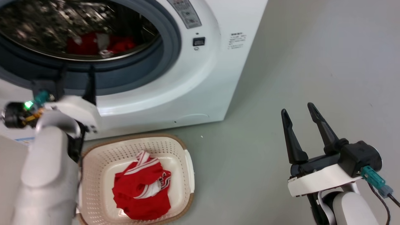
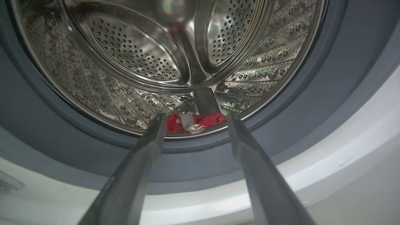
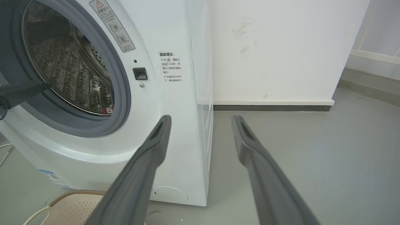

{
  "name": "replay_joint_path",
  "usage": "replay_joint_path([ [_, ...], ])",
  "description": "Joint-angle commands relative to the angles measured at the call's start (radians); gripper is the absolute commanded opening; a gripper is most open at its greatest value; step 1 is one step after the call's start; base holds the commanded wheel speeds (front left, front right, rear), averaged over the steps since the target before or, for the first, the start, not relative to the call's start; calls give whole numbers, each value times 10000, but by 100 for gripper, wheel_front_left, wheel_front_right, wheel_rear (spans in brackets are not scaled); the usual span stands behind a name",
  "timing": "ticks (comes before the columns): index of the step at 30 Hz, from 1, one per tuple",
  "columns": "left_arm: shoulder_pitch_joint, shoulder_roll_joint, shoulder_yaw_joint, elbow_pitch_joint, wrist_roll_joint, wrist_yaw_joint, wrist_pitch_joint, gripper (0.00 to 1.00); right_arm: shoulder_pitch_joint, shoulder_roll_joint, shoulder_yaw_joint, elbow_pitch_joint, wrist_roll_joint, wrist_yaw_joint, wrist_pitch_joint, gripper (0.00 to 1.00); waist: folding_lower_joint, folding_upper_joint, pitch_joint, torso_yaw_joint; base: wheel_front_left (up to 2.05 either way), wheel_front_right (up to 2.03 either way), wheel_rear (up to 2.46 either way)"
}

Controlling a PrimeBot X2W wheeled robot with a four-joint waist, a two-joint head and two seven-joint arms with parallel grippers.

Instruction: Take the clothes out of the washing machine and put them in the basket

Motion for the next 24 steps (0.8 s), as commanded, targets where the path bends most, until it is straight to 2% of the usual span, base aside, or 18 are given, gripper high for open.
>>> replay_joint_path([
  [1, -594, 267, -69, 341, 61, -52, 216, 100, -224, 22, 50, 72, 181, -7, -149, 100, 0, 0, 692, -592, 0, 0, 0],
  [13, -4259, 2195, -723, 2151, 177, -136, 2303, 100, -1164, 25, 603, 503, 966, -7, -735, 100, 0, 0, 2940, -1873, 0, 0, 0],
  [24, -7108, 3759, -2541, 2674, -586, -136, 5227, 100, -1677, 22, 1017, 172, 1675, -7, -788, 100, 0, 0, 4426, -2709, 0, 0, 0],
])
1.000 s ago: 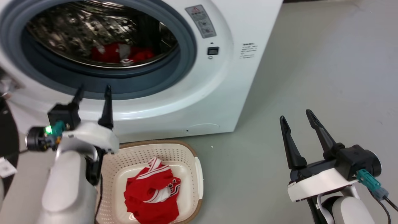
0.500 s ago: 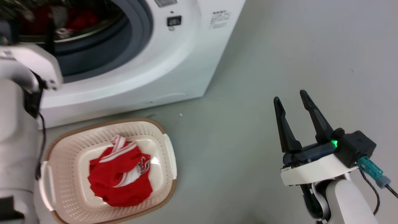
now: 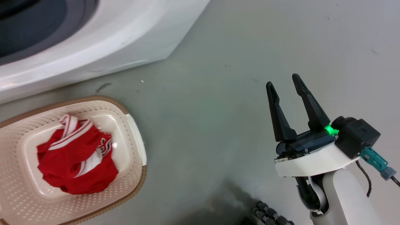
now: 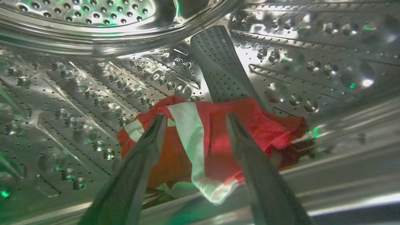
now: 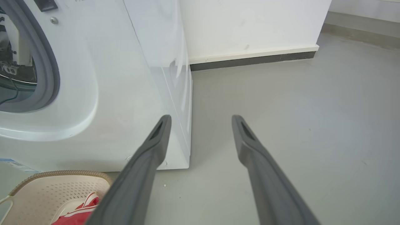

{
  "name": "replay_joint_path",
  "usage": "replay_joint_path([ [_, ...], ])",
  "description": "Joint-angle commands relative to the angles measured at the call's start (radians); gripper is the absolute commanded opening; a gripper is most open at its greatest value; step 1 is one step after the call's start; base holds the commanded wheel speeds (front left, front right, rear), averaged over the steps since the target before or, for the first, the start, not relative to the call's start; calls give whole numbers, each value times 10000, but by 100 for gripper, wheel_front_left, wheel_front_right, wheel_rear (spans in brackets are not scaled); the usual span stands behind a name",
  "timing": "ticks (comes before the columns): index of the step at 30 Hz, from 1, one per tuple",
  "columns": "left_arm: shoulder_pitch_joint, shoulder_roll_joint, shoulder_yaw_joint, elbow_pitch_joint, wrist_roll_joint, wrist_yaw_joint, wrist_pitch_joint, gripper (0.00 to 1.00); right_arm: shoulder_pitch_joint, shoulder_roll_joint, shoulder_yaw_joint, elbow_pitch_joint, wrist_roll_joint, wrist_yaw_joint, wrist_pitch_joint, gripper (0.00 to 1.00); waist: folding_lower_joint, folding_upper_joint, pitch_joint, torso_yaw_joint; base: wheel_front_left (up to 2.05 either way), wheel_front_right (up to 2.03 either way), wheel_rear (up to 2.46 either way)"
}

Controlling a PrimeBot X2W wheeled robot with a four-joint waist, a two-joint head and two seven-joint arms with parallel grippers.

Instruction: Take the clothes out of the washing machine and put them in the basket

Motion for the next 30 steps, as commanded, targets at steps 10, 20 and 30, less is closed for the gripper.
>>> replay_joint_path([
  [10, -2130, 862, -1159, -101, -592, 14, 3241, 100, -213, 30, 339, -379, 349, -7, -28, 100, -2, 0, 1205, -822, 0, 0, 0],
  [20, -2360, 1067, -1200, -775, -1044, 272, 6078, 100, -298, 28, 551, -424, 583, -7, -28, 100, -2, 0, 1654, -1016, 0, 0, 0],
  [30, -1460, 1427, -935, -2057, -1366, 875, 6689, 0, -354, 28, 546, -456, 661, -7, -28, 100, -2, 0, 1637, -1113, 0, 0, 0],
])
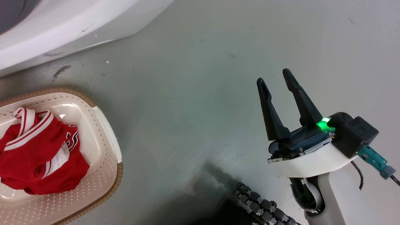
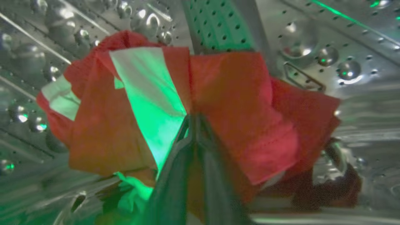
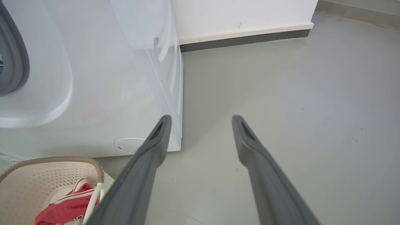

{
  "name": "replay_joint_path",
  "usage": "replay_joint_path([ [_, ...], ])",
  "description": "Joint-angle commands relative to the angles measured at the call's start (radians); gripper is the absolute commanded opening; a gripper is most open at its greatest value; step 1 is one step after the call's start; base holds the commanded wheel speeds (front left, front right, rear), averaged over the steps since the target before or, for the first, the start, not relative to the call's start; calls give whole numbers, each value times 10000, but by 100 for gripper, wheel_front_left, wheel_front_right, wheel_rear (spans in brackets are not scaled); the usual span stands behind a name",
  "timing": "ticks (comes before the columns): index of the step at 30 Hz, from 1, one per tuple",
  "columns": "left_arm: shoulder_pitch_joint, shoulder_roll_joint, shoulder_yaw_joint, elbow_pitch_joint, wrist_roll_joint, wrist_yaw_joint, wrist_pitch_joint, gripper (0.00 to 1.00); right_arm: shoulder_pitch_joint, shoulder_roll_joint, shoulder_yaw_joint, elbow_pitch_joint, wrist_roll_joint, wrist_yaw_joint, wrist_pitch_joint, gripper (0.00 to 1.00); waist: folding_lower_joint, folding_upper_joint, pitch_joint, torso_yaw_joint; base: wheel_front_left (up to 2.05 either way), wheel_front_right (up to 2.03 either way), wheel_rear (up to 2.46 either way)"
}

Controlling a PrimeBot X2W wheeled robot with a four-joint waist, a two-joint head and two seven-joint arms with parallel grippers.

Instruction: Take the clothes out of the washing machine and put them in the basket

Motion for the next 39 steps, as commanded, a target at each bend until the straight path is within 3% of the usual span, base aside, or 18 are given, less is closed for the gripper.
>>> replay_joint_path([
  [1, 214, 101, 34, -267, 73, 149, -244, 0, -157, 26, -32, -40, 57, -7, -23, 100, -1, 0, -14, -12, 0, 0, 0],
  [10, 685, 249, 186, -1318, 498, 1068, -2310, 0, -232, 24, -47, 92, 74, -7, -23, 100, -1, 0, -199, 46, 0, 0, 0],
  [22, 2021, -378, 672, -1307, 73, 1869, -5585, 0, 34, 21, -454, 267, -371, -7, -23, 100, -1, 0, -1211, 409, 0, 0, 0],
  [28, 3000, -890, 930, -1010, -416, 1867, -7371, 0, 274, 21, -645, 372, -607, -7, -22, 100, -1, 0, -1943, 757, 0, 0, 0],
  [39, 4489, -1519, 1489, -19, -1361, 1406, -10076, 0, 525, 20, -874, 473, -916, -7, -22, 100, -1, 0, -2749, 1275, 0, 0, 0],
])
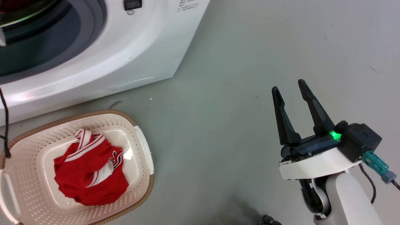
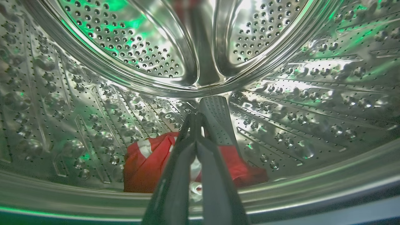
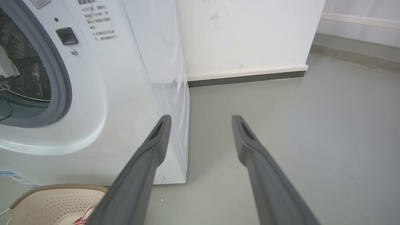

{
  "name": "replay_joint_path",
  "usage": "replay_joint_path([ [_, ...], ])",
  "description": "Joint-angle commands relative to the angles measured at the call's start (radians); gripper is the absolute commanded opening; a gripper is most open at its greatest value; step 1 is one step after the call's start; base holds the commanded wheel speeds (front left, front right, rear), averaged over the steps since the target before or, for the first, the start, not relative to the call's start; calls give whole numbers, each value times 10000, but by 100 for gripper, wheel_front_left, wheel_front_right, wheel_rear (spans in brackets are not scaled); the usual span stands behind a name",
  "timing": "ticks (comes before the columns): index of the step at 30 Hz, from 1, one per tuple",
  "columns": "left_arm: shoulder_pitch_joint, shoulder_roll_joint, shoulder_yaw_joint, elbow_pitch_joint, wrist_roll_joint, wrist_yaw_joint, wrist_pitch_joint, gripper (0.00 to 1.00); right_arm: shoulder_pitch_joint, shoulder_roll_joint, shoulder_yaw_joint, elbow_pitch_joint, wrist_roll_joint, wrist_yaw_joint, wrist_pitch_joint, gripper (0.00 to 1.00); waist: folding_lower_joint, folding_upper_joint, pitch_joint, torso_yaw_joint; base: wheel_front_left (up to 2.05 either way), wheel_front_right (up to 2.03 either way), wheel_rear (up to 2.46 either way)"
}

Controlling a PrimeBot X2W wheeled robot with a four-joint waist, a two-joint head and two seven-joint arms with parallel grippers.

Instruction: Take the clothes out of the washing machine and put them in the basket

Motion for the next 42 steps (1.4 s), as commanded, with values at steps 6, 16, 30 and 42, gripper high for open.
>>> replay_joint_path([
  [6, 780, -350, 119, 318, -320, -324, -1240, 0, 156, 16, -157, 5, -223, -7, -20, 100, 1, 0, -440, 466, 0, 0, 0],
  [16, 274, -327, -120, 1130, -416, -812, -1314, 100, 10, 16, -55, -14, -217, -7, -20, 100, 1, 0, -356, 539, 0, 0, 0],
  [30, -1689, 147, -944, 3129, -85, -1571, 902, 100, -30, 16, 322, 15, 157, -7, -20, 100, 1, 0, -100, -46, 0, 0, 0],
  [42, -4059, 873, -1720, 3999, 463, -1747, 4263, 100, -137, 19, 642, -182, 543, -7, -20, 100, 1, 0, 1005, -886, 0, 0, 0],
])
